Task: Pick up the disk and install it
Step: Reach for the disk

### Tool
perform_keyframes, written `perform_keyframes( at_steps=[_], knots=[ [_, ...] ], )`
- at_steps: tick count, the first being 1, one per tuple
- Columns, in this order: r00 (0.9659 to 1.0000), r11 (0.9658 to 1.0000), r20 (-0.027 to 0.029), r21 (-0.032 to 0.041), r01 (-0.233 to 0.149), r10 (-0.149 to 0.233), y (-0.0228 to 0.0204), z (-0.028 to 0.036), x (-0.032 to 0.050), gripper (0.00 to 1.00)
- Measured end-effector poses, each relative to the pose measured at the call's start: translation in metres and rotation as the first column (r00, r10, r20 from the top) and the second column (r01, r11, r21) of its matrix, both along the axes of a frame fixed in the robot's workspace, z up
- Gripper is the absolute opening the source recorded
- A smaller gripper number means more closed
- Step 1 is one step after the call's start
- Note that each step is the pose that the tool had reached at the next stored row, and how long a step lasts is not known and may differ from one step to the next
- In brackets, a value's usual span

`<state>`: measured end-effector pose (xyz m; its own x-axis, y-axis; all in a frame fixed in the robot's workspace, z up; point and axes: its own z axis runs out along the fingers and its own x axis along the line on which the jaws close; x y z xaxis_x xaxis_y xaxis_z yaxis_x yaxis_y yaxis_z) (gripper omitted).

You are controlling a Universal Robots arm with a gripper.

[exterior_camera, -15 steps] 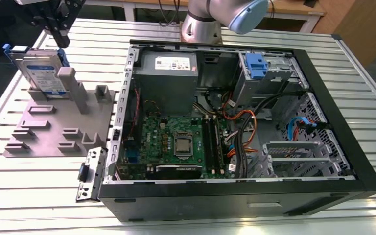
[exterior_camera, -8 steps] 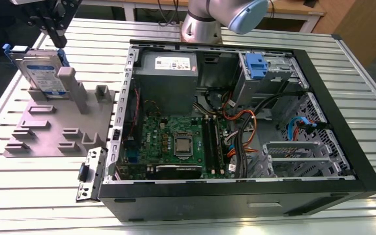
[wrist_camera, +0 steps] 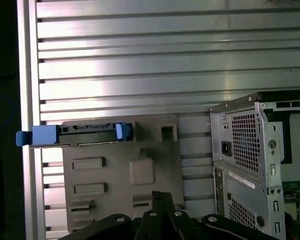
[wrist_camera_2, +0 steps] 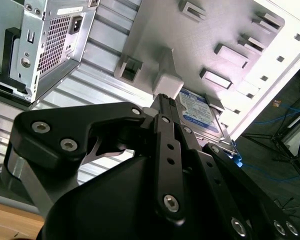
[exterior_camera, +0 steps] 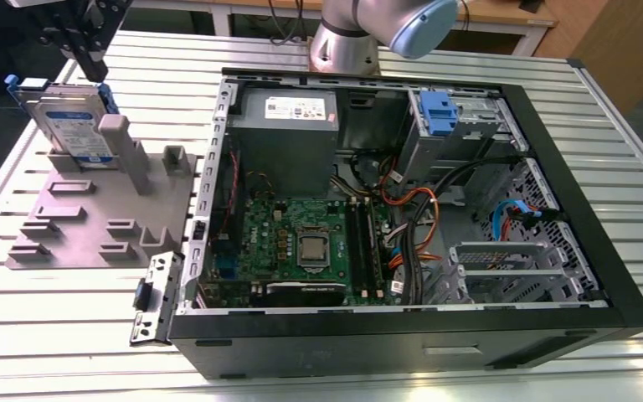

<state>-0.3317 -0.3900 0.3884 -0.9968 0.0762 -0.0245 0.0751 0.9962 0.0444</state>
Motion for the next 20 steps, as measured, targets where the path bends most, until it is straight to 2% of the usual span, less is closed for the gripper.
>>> perform_keyframes(
  at_steps=[14,20],
  knots=[
    [1.0000,1.0000,-0.0001,0.0000,0.000,0.000,0.0000,0.0000,-0.0016,0.11],
    [1.0000,1.0000,0.0000,0.0000,0.000,0.000,0.0004,-0.0002,-0.0073,0.11]
  ],
)
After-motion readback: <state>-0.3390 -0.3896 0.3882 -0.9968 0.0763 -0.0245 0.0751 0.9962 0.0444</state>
